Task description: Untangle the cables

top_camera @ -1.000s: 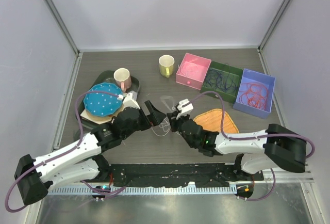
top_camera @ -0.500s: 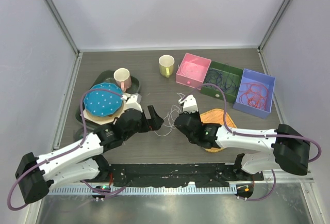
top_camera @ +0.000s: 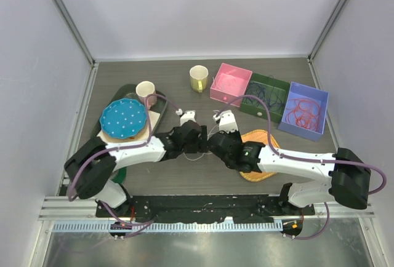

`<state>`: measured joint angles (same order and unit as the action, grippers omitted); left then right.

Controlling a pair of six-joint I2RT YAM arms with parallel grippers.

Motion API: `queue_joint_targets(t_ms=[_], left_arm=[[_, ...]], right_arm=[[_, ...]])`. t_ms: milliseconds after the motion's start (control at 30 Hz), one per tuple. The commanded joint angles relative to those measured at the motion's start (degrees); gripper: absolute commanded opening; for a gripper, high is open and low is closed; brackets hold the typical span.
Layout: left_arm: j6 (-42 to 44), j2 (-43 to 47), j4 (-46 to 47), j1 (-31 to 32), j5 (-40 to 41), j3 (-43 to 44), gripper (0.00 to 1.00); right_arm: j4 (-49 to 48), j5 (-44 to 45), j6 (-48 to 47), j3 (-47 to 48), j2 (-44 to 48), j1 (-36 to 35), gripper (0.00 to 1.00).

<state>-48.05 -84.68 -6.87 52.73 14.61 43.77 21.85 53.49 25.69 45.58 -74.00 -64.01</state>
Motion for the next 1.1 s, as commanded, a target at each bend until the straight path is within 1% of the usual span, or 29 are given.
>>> queue_joint_targets(t_ms=[0, 33, 67, 133, 167, 233, 267, 367, 400, 433, 500, 600, 767, 867, 933, 967, 1000, 1033, 1067], left_arm=[[0.0, -6.6, 1.4, -0.3, 2.4, 6.3, 0.71], [0.2, -8.3, 0.9, -0.3, 2.2, 6.9, 0.62], [0.3, -8.7, -0.1, -0.3, 2.4, 7.7, 0.44], [0.2, -9.4, -1.2, -0.4, 3.9, 8.0, 0.35], [-0.1, -8.9, -2.7, -0.7, 4.5, 8.0, 0.24], [-1.2, -7.7, -3.0, -2.4, 5.3, 6.4, 0.1], [-1.9, -5.9, -3.8, -3.2, 5.9, 5.7, 0.0], [-4.6, -2.7, -6.0, -7.8, 7.9, 1.9, 0.0], [-5.6, -0.4, -6.8, -10.3, 8.3, 0.7, 0.0], [-7.1, 1.2, -7.7, -11.4, 8.9, -1.1, 0.0], [-8.3, 5.4, -10.4, -13.8, 11.0, -2.8, 0.0], [-10.0, 9.9, -14.7, -15.3, 14.5, -4.7, 0.0], [-11.0, 19.0, -18.7, -15.7, 16.7, -6.6, 0.0], [-13.3, 24.0, -25.4, -17.1, 21.4, -6.1, 0.0], [-15.0, 27.3, -29.7, -17.8, 24.5, -5.7, 0.0], [-15.6, 30.9, -31.1, -18.0, 25.4, -5.7, 0.0], [-16.1, 32.5, -32.4, -18.1, 26.5, -5.6, 0.0], [-17.8, 34.2, -35.2, -18.2, 27.5, -5.6, 0.0], [-18.4, 38.0, -36.8, -18.3, 29.7, -5.5, 0.0]], right_arm=[[4.3, 2.9, 2.8, 2.2, 1.4, 0.0, 0.01], [4.6, 3.2, 2.8, 2.0, 1.7, 0.0, 0.01], [4.8, 4.2, 2.9, 2.0, 2.6, 0.0, 0.01], [6.3, 6.3, 3.7, 1.9, 3.5, 0.1, 0.01], [6.9, 7.2, 4.1, 1.9, 4.2, 0.3, 0.01], [8.4, 9.0, 5.3, 1.6, 5.0, 1.0, 0.01], [8.8, 9.3, 5.5, 1.4, 5.4, 1.3, 0.01], [10.1, 10.3, 6.2, 0.7, 7.0, 2.7, 0.01], [10.3, 10.6, 6.4, 0.3, 7.9, 3.3, 0.01], [10.2, 10.6, 6.0, 0.0, 8.3, 3.8, 0.01], [10.3, 10.2, 5.7, -0.8, 9.1, 6.7, 0.01], [10.4, 9.0, 5.2, -1.4, 10.1, 11.0, 0.01], [12.5, 11.1, 5.9, -0.7, 11.9, 14.4, 0.01], [12.3, 11.4, 5.2, -0.7, 14.1, 15.8, 0.01], [10.4, 10.2, 2.6, -1.1, 15.1, 16.5, 0.01], [8.5, 9.0, -0.2, -1.5, 15.4, 16.5, 0.01], [6.3, 6.1, -6.7, -2.6, 16.0, 16.5, 0.01], [2.8, 5.7, -9.1, -3.0, 16.0, 16.5, 0.01], [1.5, 5.7, -10.8, -3.6, 15.7, 16.5, 0.01]])
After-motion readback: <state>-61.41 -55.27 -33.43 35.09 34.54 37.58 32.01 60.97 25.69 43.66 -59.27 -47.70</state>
